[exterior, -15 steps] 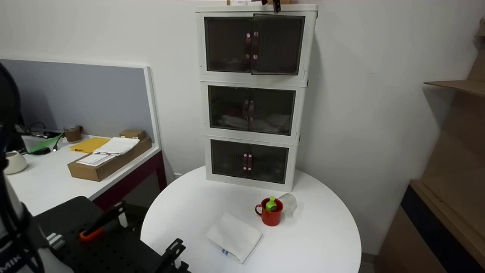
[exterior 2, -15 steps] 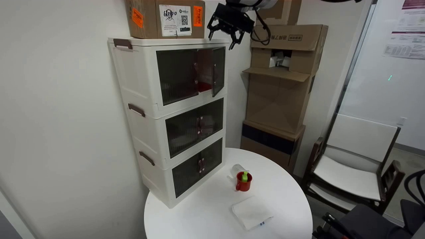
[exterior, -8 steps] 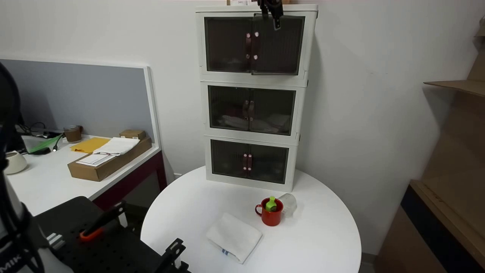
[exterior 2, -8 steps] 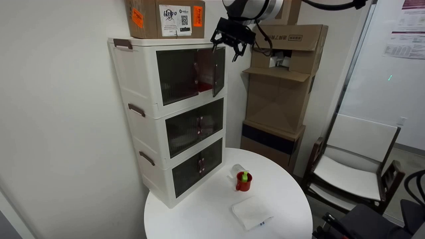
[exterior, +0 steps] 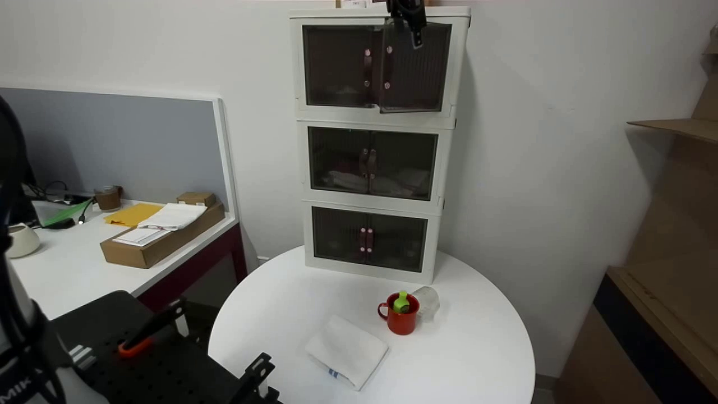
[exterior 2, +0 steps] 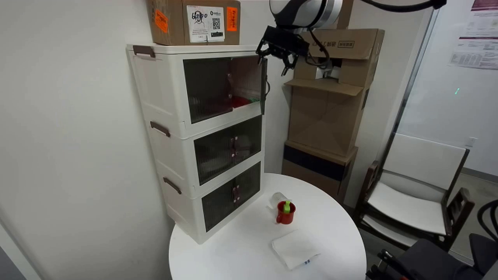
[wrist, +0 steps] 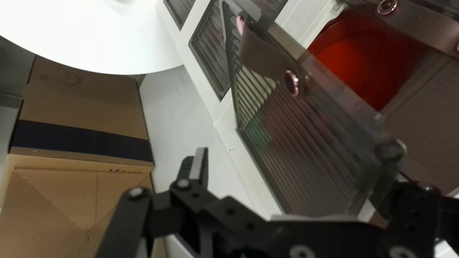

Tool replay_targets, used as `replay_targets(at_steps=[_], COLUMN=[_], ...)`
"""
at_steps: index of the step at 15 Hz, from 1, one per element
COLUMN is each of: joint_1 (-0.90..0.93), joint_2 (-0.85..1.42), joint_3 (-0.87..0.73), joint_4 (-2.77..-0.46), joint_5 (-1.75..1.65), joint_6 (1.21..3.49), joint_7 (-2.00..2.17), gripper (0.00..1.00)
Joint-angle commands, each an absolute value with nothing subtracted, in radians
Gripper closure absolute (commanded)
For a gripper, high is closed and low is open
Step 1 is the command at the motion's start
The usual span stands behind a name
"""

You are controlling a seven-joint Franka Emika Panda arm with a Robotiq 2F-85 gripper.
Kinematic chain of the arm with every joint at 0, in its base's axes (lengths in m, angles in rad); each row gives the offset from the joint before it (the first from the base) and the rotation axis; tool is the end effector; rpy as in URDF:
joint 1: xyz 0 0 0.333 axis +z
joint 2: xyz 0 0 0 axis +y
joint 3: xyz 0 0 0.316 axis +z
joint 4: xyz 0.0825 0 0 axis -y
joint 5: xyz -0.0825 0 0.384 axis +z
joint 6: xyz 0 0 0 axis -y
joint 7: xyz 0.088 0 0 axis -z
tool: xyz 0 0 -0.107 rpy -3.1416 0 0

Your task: Open the top right cabinet door

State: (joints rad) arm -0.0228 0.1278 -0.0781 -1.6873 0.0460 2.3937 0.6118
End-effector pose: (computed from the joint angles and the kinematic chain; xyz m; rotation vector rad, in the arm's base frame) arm 0.6438 -0.0619 0.5819 -2.6649 1.0237 -0.8114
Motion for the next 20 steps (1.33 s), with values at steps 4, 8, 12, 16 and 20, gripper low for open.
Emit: replay_targets(at_steps=[4, 8, 12, 16, 20], joint_1=[-0.074, -0.145, -0.161, -0.1, -0.012], joint_2=[-0.083, -0.135, -0.166, -0.21, -0.216], joint_3=[-0.126, -0.132, -0.119, -0.089, -0.058], joint_4=[-1.866, -1.915, -1.956, -1.948, -1.886], joint_5=[-0.108, -0.139, -0.083, 0.05, 0.222], joint_6=[2.455, 2.476, 2.572, 2.62, 2.583], joint_7=[0.701, 0.723, 0.667, 0.504, 0.307], gripper=[0.0, 0.0, 0.0, 0.0, 0.0])
